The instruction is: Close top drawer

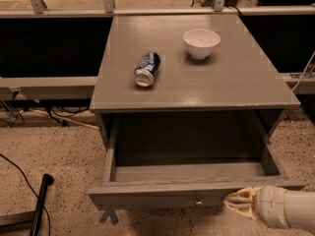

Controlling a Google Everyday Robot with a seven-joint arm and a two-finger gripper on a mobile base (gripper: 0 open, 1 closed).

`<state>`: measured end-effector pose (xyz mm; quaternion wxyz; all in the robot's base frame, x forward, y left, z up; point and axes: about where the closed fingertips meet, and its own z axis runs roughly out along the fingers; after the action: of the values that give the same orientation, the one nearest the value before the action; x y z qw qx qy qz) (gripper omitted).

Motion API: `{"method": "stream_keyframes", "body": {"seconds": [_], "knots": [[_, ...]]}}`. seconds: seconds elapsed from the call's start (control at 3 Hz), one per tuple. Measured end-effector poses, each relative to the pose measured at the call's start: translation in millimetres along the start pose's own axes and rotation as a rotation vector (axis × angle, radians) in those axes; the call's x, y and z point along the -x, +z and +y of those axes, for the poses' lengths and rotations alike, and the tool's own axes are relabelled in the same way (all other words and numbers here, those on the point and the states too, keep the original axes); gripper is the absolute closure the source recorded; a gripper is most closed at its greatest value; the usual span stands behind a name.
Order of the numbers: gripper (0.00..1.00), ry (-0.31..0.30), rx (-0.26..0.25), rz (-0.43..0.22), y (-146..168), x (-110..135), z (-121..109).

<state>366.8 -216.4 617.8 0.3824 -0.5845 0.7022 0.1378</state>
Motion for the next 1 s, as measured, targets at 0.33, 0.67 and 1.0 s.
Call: {"method": "stream_keyframes", "body": {"seconds": [0.33,0.67,1.0], "knots": [[1.00,0.002,-0.029,-0.008,9,-1,-26],[1.00,-0.001,-0.042,-0.025,35,2,-55],[1.00,-0.024,-0.004,-0.037,62,-1,-87]]}}
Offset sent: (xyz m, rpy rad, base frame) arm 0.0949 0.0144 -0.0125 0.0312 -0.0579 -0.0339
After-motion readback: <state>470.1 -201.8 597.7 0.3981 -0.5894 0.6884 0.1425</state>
